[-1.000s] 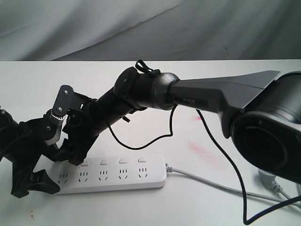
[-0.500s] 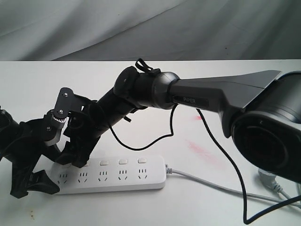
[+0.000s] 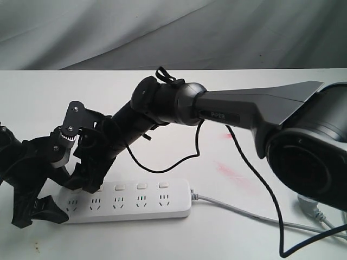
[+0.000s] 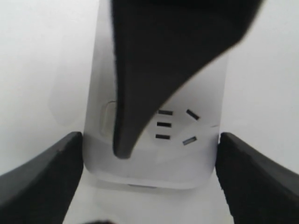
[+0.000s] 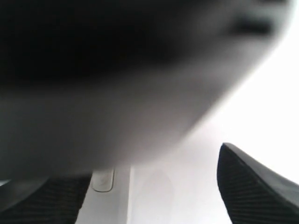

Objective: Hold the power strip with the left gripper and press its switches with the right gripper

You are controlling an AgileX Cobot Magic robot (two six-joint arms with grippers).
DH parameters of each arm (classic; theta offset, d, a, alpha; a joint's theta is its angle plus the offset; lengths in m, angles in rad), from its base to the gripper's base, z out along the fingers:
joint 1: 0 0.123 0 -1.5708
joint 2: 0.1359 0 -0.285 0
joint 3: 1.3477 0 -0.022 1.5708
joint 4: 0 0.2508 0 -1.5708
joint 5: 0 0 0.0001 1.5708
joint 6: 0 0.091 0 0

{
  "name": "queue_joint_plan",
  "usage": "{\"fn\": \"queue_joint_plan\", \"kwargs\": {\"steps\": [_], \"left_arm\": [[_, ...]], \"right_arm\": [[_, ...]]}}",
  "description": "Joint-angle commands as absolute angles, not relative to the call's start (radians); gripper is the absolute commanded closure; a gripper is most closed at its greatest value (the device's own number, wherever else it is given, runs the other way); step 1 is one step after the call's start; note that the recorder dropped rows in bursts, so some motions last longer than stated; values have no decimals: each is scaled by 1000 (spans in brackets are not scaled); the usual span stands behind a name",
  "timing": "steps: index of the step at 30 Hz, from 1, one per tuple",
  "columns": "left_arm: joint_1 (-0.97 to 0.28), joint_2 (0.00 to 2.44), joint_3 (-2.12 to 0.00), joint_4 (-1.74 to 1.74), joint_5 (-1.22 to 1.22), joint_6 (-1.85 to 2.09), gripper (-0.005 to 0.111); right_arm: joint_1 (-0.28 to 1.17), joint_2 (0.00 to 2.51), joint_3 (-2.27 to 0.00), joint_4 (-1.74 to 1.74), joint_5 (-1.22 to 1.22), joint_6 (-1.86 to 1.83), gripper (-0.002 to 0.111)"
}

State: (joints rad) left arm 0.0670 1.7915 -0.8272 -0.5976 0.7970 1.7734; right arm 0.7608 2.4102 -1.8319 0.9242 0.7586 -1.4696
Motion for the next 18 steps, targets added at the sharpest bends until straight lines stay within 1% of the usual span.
{"fn": "queue_joint_plan", "kwargs": {"steps": [1,6,10,15,18], "left_arm": [[66,1792,-830,-613,809,1765,67],[66,1792,-830,-613,809,1765,67],[66,1792,-830,-613,809,1765,67],[66,1792,-830,-613,809,1765,67],[66,1792,-830,-613,809,1765,67]], "right_arm": [[760,2439,-1823,915,745,-1513,40],[704,2439,-1823,1133,831,-1653,40],[661,2439,-1823,1142,927,-1682,40],[654,2439,-1823,1180,933,-1724,40],[678,2439,-1823,1192,901,-1745,40]]}}
